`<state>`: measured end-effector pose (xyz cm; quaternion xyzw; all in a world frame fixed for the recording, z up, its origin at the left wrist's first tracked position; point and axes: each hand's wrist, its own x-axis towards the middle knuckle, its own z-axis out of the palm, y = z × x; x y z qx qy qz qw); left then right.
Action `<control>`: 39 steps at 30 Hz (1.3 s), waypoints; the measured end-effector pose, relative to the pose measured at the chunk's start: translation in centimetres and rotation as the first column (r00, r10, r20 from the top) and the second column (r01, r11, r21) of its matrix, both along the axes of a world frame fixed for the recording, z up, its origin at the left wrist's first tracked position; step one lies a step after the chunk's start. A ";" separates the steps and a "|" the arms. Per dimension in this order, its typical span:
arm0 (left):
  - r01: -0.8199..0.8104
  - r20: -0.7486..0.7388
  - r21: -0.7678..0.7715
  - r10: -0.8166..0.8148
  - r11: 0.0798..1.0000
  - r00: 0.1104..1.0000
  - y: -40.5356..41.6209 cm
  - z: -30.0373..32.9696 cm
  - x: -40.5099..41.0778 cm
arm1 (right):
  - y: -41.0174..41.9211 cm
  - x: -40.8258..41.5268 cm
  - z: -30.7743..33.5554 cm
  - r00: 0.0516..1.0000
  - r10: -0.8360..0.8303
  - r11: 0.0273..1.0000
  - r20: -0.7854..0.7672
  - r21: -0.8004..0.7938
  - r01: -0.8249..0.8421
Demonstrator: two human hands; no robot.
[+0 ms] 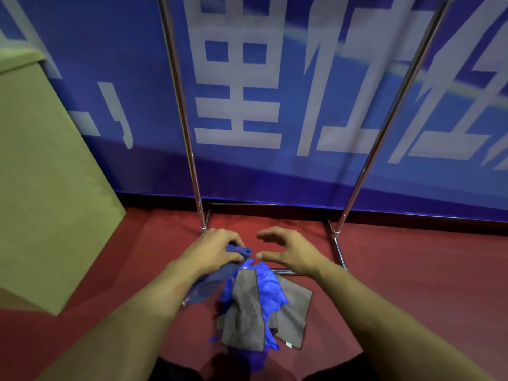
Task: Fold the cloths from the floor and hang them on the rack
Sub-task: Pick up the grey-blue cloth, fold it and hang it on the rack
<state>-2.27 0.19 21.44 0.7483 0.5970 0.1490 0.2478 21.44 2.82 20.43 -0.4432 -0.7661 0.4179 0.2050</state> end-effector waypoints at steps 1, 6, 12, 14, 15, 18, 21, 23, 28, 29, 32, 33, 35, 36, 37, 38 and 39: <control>0.017 0.007 -0.006 -0.017 1.000 1.000 -0.1 0.3 0.1 | -0.2 -0.3 -0.1 0.999 0.028 1.000 0.016 0.000 -0.028; 0.051 0.290 0.001 -0.049 0.999 0.956 -0.5 1.5 0.8 | -0.9 -1.2 -0.4 0.996 0.090 0.995 0.016 -0.037 -0.090; -0.181 0.645 0.072 0.093 0.981 0.758 -0.3 3.2 1.1 | -1.2 -0.6 0.7 0.999 0.049 0.991 0.002 -0.128 -0.048; -0.259 0.705 0.032 0.162 0.965 0.691 -0.2 3.1 0.7 | -1.2 -0.3 0.7 1.000 0.010 0.980 -0.026 -0.196 -0.015; -0.286 0.731 0.001 0.195 0.958 0.654 -0.3 3.0 0.5 | -1.2 -0.2 0.8 0.999 -0.004 0.975 -0.039 -0.221 -0.005; -0.320 0.780 -0.094 0.269 0.943 0.565 -0.3 2.3 -0.1 | -1.3 -0.5 1.1 0.995 -0.033 0.963 -0.096 -0.268 0.006; -0.328 0.853 -0.230 0.352 0.916 0.385 -0.2 2.2 -0.2 | -1.4 -1.0 1.3 0.981 -0.077 0.942 -0.175 -0.334 0.014; -0.236 0.894 -0.337 0.388 0.911 0.224 -0.5 2.5 0.3 | -1.5 -1.5 1.7 0.963 -0.127 0.944 -0.238 -0.328 0.043; 0.038 0.827 -0.513 0.482 0.858 0.289 -1.5 2.5 2.1 | -1.0 -2.6 2.8 0.784 -0.411 0.903 -0.466 -0.324 0.280; 0.049 0.817 -0.517 0.475 0.855 0.326 -1.7 2.3 2.7 | -0.7 -2.7 2.9 0.749 -0.449 0.891 -0.487 -0.312 0.331; -0.095 0.787 -0.423 0.417 0.901 0.455 -1.4 1.4 4.2 | -0.6 -2.7 3.2 0.695 -0.479 0.878 -0.535 -0.301 0.373; -0.145 0.785 -0.380 0.401 0.914 0.473 -1.3 1.3 4.5 | -0.6 -2.6 3.2 0.691 -0.484 0.875 -0.537 -0.301 0.379; -0.188 0.799 -0.341 0.389 0.921 0.458 -1.1 1.4 4.8 | -0.8 -2.5 3.3 0.684 -0.488 0.873 -0.542 -0.304 0.382; -0.186 0.807 -0.336 0.384 0.923 0.449 -1.0 1.4 4.8 | -0.9 -2.4 3.4 0.685 -0.487 0.873 -0.541 -0.312 0.375; -0.175 0.812 -0.332 0.375 0.927 0.447 -1.0 1.5 4.8 | -0.8 -2.3 3.4 0.695 -0.486 0.874 -0.531 -0.314 0.372; -0.161 0.817 -0.330 0.367 0.930 0.445 -1.0 1.6 4.8 | -0.8 -2.0 3.6 0.713 -0.478 0.878 -0.512 -0.302 0.372; -0.146 0.824 -0.334 0.364 0.931 0.435 -0.9 1.8 4.6 | -0.6 -1.8 3.7 0.731 -0.475 0.880 -0.490 -0.285 0.380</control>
